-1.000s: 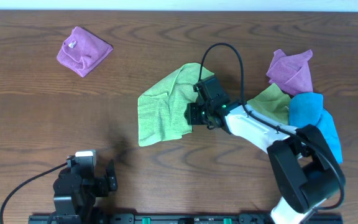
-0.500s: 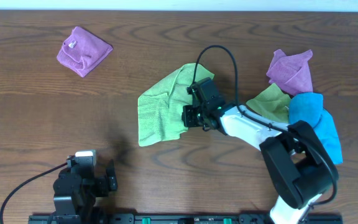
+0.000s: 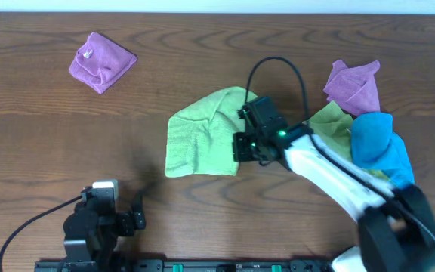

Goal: Fold the cloth
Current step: 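Move the right gripper to the green cloth's upper right corner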

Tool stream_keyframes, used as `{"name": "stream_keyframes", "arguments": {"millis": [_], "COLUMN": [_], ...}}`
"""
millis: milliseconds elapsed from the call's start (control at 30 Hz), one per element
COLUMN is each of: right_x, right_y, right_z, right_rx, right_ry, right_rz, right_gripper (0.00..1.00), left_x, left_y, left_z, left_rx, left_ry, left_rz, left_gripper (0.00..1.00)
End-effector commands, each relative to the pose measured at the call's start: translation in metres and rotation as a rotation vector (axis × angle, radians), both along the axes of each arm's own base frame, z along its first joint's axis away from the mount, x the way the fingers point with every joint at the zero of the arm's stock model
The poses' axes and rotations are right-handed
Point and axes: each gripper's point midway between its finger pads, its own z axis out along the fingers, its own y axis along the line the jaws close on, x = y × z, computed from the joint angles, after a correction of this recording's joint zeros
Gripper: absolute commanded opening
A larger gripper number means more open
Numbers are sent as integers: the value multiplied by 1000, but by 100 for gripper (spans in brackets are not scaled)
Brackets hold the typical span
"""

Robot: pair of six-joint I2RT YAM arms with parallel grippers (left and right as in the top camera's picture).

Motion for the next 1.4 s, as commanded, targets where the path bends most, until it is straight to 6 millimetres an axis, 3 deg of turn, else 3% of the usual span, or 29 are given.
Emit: {"name": "stream_keyframes", "arguments": {"millis": [0,167,333,367,433,467,533,700,900,1233,1367], "right_x": [1,-10,-15,-16,-20,-23,-28,-39,-40,-66,-57], "right_y": [-27,-55,-91,-96,-104,-105,-99,-80,-81,-144,-139], "right_z": [18,23,17,17,15,15,13,17,35,37,38], "right_rx": [-96,-204,-338,-357,-372,-369,-341,-228,-204,-493,-473], "right_ry": [-61,-54,-18,-12,15,32,60,116,68,103,66], "right_rz": [-55,-92,-210,-228,-241,-239,-226,-188,-194,-354,-349], "right_gripper": [1,1,1,5,38,48,54,61,63,74,73], "left_x": [1,4,3,4,4,3,4,13,16,30,37], "left_y": [-32,-43,-51,-51,-52,-53,-57,-60,-66,-79,-80], "left_z": [12,23,23,21,16,13,12,18,21,18,22], "left_rx": [-168,-368,-424,-434,-444,-448,-464,-507,-549,-605,-605], "left_ry": [-31,-23,8,20,57,78,102,95,106,200,226], "left_rz": [-114,-65,-92,-83,-77,-77,-96,-90,-106,-161,-164], "left_gripper": [95,95,95,95,95,95,95,95,95,95,95]}}
